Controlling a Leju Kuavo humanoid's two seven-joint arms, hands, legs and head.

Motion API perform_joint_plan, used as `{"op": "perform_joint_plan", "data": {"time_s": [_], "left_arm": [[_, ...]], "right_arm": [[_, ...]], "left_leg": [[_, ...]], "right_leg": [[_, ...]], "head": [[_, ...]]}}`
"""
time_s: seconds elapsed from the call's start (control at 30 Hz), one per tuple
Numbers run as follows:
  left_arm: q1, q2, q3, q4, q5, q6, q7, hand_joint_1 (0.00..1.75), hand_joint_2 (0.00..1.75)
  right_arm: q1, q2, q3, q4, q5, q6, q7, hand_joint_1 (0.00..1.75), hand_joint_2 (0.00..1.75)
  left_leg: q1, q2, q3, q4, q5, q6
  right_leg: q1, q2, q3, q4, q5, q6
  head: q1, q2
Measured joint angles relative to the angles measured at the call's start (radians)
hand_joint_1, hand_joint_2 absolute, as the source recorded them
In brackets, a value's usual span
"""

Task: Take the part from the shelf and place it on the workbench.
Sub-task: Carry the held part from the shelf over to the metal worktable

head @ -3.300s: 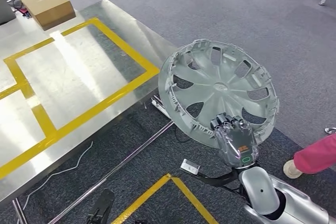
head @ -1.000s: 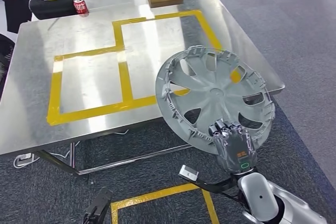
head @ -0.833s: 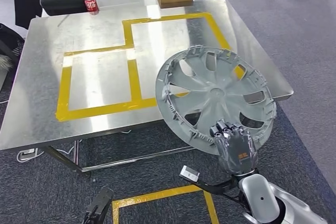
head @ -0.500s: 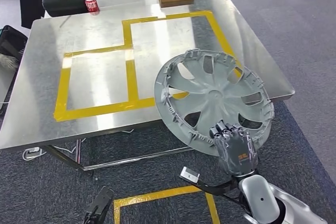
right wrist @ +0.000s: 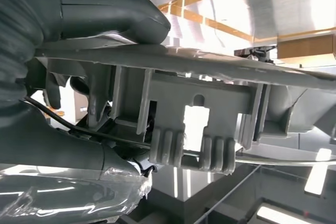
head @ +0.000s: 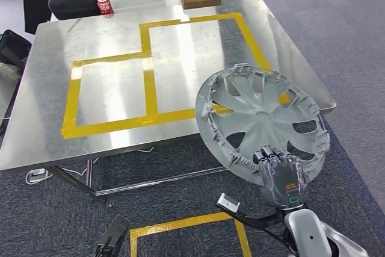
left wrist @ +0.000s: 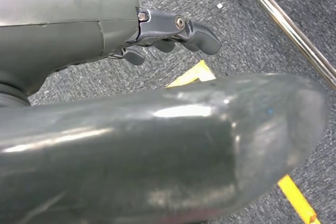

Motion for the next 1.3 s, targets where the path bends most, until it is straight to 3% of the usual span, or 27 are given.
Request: {"op": "perform_joint_plan", "data": {"time_s": [0.13,0.3,0.53,0.77,0.9,1.13,1.3], "left_arm": [[0.001,0.001,0.000,0.000,0.008,0.000,-0.003,0.00,0.00],[0.003,0.005,0.000,0.001,0.026,-0.001,-0.020,0.00,0.00],[0.003,0.007,0.000,0.003,0.041,-0.001,-0.032,0.00,0.00],[0.002,0.006,0.000,0.005,0.045,0.000,-0.035,0.00,0.00],[0.002,0.005,0.000,0.005,0.049,0.002,-0.035,0.00,0.00],[0.000,0.000,0.000,0.006,0.044,0.003,-0.035,0.00,0.00],[-0.004,-0.003,-0.001,0.006,0.033,-0.004,-0.029,0.00,0.00]], "right_arm": [[0.052,-0.015,-0.049,-0.032,0.000,0.052,0.000,1.75,1.75],[0.202,-0.055,-0.192,-0.131,0.000,0.161,0.000,1.75,1.75],[0.402,-0.109,-0.420,-0.232,0.000,0.182,0.000,1.75,1.75],[0.478,-0.126,-0.527,-0.281,0.000,0.198,0.000,1.75,1.75],[0.490,-0.129,-0.556,-0.298,0.000,0.189,0.000,1.75,1.75],[0.419,-0.134,-0.518,-0.300,0.000,0.191,-0.002,1.75,1.75],[0.298,-0.141,-0.423,-0.287,0.000,0.223,-0.002,1.75,1.75]], "left_leg": [[-0.002,-0.001,0.000,0.002,0.000,0.001],[-0.005,-0.002,-0.002,0.002,0.000,0.002],[-0.006,-0.001,-0.002,0.003,-0.002,0.004],[-0.006,-0.001,-0.001,0.003,-0.001,0.005],[-0.006,-0.001,-0.002,0.003,-0.001,0.005],[-0.006,0.000,-0.002,0.003,0.000,0.006],[-0.006,0.002,-0.002,0.003,0.001,0.005]], "right_leg": [[-0.002,-0.002,0.001,-0.001,0.001,0.001],[-0.004,-0.003,0.001,-0.001,0.002,0.003],[-0.006,-0.002,0.000,-0.001,0.001,0.004],[-0.006,0.000,0.000,-0.001,0.002,0.004],[-0.006,0.000,0.000,-0.001,0.003,0.005],[-0.006,0.000,0.000,-0.001,0.004,0.006],[-0.006,0.004,-0.001,-0.001,0.005,0.006]], "head": [[0.000,0.000],[0.000,0.000],[0.000,0.000],[0.000,0.000],[0.000,0.000],[0.000,0.000],[0.000,0.000]]}}
